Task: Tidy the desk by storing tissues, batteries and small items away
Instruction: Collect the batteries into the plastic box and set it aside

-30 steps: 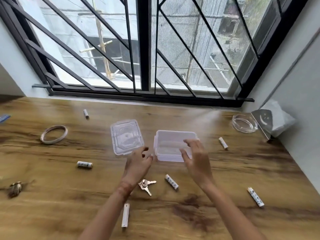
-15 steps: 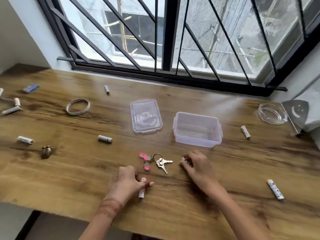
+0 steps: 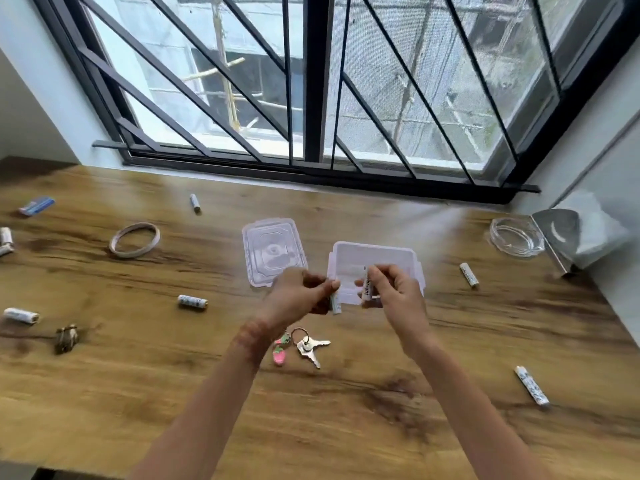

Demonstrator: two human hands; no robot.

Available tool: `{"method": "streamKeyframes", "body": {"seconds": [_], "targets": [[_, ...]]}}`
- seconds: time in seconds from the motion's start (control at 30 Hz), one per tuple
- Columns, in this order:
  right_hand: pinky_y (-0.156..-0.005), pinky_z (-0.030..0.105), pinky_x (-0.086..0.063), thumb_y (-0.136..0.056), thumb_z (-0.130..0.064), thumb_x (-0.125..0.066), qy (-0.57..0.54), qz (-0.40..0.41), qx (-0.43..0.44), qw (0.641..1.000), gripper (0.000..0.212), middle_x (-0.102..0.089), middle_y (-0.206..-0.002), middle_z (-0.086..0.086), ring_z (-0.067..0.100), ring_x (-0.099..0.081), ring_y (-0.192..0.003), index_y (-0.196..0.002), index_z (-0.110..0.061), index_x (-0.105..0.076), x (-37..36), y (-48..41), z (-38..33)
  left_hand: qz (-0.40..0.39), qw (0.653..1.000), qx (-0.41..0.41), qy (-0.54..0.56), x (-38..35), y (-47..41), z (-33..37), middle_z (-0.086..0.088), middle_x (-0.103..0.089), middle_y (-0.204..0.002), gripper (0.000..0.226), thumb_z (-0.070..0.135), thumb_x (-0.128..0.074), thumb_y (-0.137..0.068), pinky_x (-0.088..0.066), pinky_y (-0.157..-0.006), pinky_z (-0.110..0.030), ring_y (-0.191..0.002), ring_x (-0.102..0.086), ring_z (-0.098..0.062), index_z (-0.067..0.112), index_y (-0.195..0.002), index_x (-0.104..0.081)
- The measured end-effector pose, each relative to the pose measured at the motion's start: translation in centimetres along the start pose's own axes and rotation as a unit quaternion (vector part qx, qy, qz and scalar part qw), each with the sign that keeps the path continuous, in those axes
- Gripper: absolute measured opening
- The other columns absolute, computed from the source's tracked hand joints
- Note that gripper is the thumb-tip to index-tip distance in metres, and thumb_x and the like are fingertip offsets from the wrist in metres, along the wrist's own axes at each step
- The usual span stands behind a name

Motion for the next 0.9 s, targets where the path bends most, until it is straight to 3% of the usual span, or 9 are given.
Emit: {"method": "streamKeyframes", "body": {"seconds": [0.1, 0.23, 0.37, 0.47, 0.63, 0.77, 0.9], "targets": [[-0.061, 0.025, -0.055, -0.096, -0.016, -0.045, -0.021, 0.005, -0.037, 0.999, 0.011, -0.064, -0.082, 0.010, 0.018, -0.061, -0.069, -0.093, -0.009, -0.054, -0.3, -2.8, -0.7, 0.038, 0.999, -0.038, -0.010, -1.4, -3.4, 2.4, -0.016, -0.066, -0.074, 0.025, 0.011, -0.062, -0.086, -0.055, -0.059, -0.020, -0.055, -0.061, -0.011, -0.011, -0.098, -0.065], [-0.067, 0.036, -0.057, -0.092, -0.012, -0.051, 0.042, 0.007, -0.087, 0.995, 0.009, -0.062, -0.091, 0.017, 0.028, -0.062, -0.077, -0.086, -0.006, -0.055, -0.4, -6.7, -0.1, 0.066, 0.973, -0.072, -0.207, -2.8, -7.2, 3.0, -0.020, -0.071, -0.080, 0.026, 0.021, -0.063, -0.085, -0.057, -0.069, -0.032, -0.065, -0.067, -0.022, -0.004, -0.088, -0.071], [-0.059, 0.033, -0.055, -0.088, 0.000, -0.050, 0.088, -0.027, -0.148, 0.985, 0.026, -0.056, -0.070, 0.013, 0.023, -0.057, -0.061, -0.063, -0.008, -0.051, -0.5, -8.7, 1.1, 0.076, 0.931, -0.083, -0.348, -3.4, -9.1, 2.4, -0.021, -0.071, -0.076, 0.032, 0.031, -0.066, -0.081, -0.055, -0.073, -0.039, -0.073, -0.068, -0.028, -0.001, -0.079, -0.073], [-0.049, 0.027, -0.052, -0.085, 0.009, -0.047, 0.083, -0.060, -0.193, 0.976, 0.032, -0.049, -0.061, 0.009, 0.020, -0.052, -0.052, -0.057, -0.007, -0.047, -0.7, -9.1, 1.8, 0.097, 0.930, -0.097, -0.342, -3.8, -9.7, 2.2, -0.022, -0.070, -0.084, 0.029, 0.024, -0.069, -0.079, -0.056, -0.075, -0.041, -0.074, -0.068, -0.029, -0.004, -0.088, -0.070], [-0.066, 0.040, -0.055, -0.082, 0.014, -0.043, 0.081, -0.034, -0.193, 0.977, 0.026, -0.057, -0.067, 0.017, 0.029, -0.061, -0.063, -0.065, -0.002, -0.053, -1.0, -9.7, 2.7, 0.128, 0.939, -0.105, -0.302, -3.7, -10.0, 1.6, -0.019, -0.070, -0.101, 0.028, 0.018, -0.064, -0.083, -0.053, -0.084, -0.036, -0.089, -0.068, -0.028, 0.001, -0.105, -0.067], [-0.075, 0.044, -0.053, -0.078, 0.014, -0.047, 0.109, -0.011, -0.160, 0.981, 0.028, -0.057, -0.066, 0.013, 0.029, -0.059, -0.071, -0.064, -0.009, -0.054, -1.0, -9.7, 3.0, 0.165, 0.968, -0.078, -0.172, -3.2, -9.5, 1.0, -0.017, -0.073, -0.087, 0.024, 0.010, -0.063, -0.083, -0.057, -0.078, -0.034, -0.074, -0.071, -0.022, -0.001, -0.104, -0.067], [-0.085, 0.039, -0.054, -0.081, 0.003, -0.052, 0.147, 0.008, -0.081, 0.986, 0.016, -0.065, -0.087, 0.012, 0.025, -0.063, -0.085, -0.090, -0.004, -0.064, -0.5, -8.8, 2.2, 0.152, 0.976, -0.086, -0.132, -3.0, -9.0, 1.1, -0.016, -0.072, -0.086, 0.024, 0.010, -0.061, -0.084, -0.057, -0.078, -0.036, -0.071, -0.071, -0.021, -0.001, -0.105, -0.066]]}}
Point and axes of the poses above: each hand's wrist, its own y-axis away from the middle knuckle, its own x-axis out of the back of the hand, z = x × y, the point moved 1 cm from there along -y, towards the middle knuckle
